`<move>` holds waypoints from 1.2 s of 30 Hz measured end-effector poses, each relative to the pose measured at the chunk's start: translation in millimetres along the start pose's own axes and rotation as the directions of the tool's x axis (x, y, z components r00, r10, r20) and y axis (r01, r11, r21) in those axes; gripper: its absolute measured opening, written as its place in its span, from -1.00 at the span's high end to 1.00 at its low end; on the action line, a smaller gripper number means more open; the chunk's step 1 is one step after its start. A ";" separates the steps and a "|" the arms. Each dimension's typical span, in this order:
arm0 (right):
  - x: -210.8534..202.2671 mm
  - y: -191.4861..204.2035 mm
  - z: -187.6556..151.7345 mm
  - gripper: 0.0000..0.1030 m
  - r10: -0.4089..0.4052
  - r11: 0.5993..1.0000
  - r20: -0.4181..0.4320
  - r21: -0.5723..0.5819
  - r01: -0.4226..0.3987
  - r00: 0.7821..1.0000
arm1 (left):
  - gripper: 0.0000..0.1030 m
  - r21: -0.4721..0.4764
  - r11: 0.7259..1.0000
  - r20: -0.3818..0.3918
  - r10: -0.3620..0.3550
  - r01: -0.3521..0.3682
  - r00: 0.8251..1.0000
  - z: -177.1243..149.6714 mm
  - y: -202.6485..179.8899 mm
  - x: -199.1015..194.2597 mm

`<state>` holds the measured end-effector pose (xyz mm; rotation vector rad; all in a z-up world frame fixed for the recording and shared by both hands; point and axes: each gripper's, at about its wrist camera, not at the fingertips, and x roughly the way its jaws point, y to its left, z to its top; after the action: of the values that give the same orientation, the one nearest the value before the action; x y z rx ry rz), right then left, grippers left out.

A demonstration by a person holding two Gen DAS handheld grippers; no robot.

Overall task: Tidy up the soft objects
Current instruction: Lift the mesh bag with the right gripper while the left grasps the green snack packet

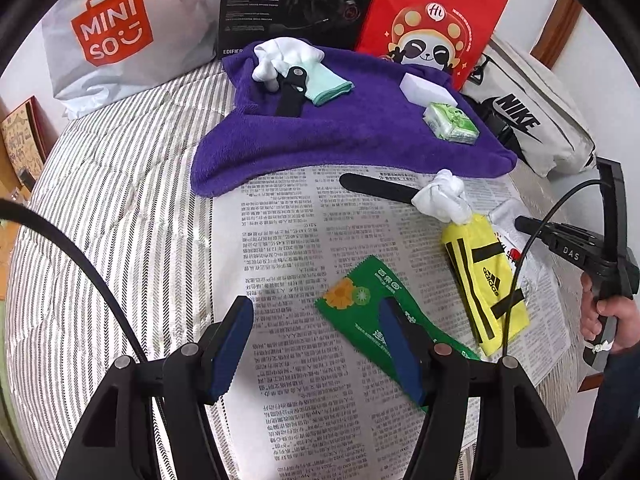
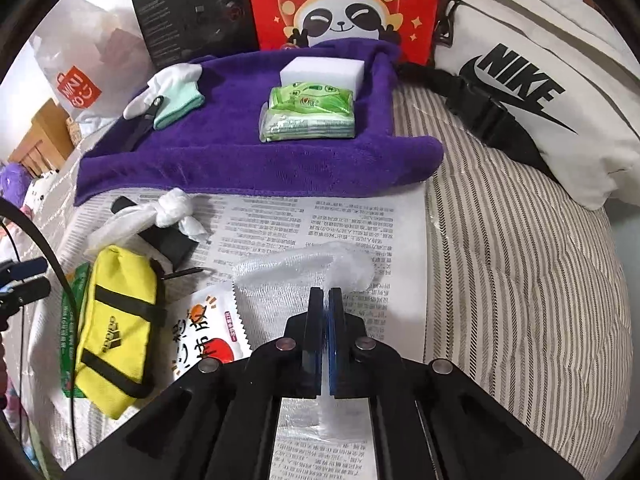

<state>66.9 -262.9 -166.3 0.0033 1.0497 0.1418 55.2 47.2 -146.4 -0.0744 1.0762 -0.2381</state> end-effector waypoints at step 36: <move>-65.1 -7.8 -15.2 0.96 0.051 0.998 0.104 0.022 -0.054 0.993 | 0.28 0.081 0.991 0.005 0.106 -0.106 0.994 -9.4 -57.9 23.5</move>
<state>22.7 -279.3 -118.2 0.0603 0.9479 0.1745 48.5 -14.0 -161.0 0.0555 1.0650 -0.1858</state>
